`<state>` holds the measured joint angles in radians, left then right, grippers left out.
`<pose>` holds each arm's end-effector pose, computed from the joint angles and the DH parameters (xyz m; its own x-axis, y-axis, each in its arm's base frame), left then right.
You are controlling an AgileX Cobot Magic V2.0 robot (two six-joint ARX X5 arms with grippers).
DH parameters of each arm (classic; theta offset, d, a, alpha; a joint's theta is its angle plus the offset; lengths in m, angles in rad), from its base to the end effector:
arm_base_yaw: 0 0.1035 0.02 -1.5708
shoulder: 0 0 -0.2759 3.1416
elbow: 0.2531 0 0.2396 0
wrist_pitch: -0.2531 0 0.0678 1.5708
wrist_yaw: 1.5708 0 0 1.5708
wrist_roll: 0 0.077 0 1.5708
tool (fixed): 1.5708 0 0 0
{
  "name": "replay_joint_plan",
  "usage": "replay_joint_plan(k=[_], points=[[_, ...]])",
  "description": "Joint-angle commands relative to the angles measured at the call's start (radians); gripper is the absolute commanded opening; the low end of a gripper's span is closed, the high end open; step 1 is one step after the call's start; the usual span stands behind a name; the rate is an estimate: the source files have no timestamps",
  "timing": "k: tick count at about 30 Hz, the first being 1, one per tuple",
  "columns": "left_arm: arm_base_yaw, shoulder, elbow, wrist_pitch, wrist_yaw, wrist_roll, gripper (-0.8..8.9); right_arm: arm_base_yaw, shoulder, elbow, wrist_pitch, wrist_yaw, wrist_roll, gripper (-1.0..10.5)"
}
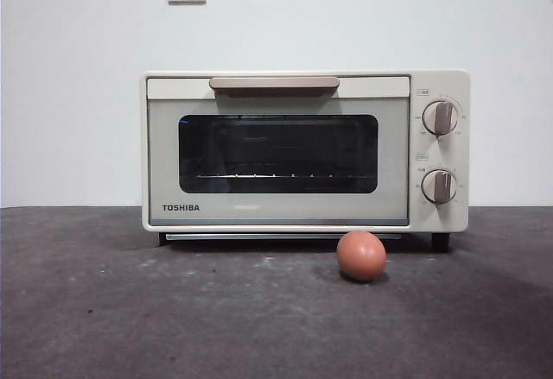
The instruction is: Eggoven
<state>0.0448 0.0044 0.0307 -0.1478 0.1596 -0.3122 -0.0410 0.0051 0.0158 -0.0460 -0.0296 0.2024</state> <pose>0.1176 -0.0070 0.1534 0.9861 -0.1149 -0.1197 0.0707 0.9437 -0.3232 0.1201 -0.0026 0.1623 0.9993 -0.0114 -0.0353 0.0183 0.9792 0.2019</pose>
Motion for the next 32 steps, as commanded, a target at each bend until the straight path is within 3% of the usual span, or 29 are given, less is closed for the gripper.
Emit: replay_joint_plan(k=[1, 8, 11, 20, 24, 32], points=[[0.001, -0.001, -0.023, 0.001, 0.001, -0.026, 0.07, 0.000, -0.002, -0.003, 0.010, 0.000, 0.087, 0.0], [0.001, -0.001, -0.023, -0.020, 0.023, -0.092, 0.07, 0.000, -0.002, -0.002, 0.017, -0.036, 0.089, 0.0], [0.001, 0.000, -0.002, -0.026, 0.071, -0.101, 0.07, 0.000, -0.001, 0.027, 0.011, -0.095, 0.131, 0.0], [0.001, 0.074, 0.195, -0.159, 0.136, -0.113, 0.07, 0.000, 0.090, 0.267, -0.143, -0.127, 0.144, 0.0], [0.001, 0.169, 0.306, -0.213, 0.201, -0.098, 0.07, 0.004, 0.202, 0.401, -0.251, -0.217, 0.094, 0.0], [-0.002, 0.408, 0.549, -0.380, 0.382, 0.053, 0.07, 0.061, 0.470, 0.684, -0.616, -0.359, -0.090, 0.0]])
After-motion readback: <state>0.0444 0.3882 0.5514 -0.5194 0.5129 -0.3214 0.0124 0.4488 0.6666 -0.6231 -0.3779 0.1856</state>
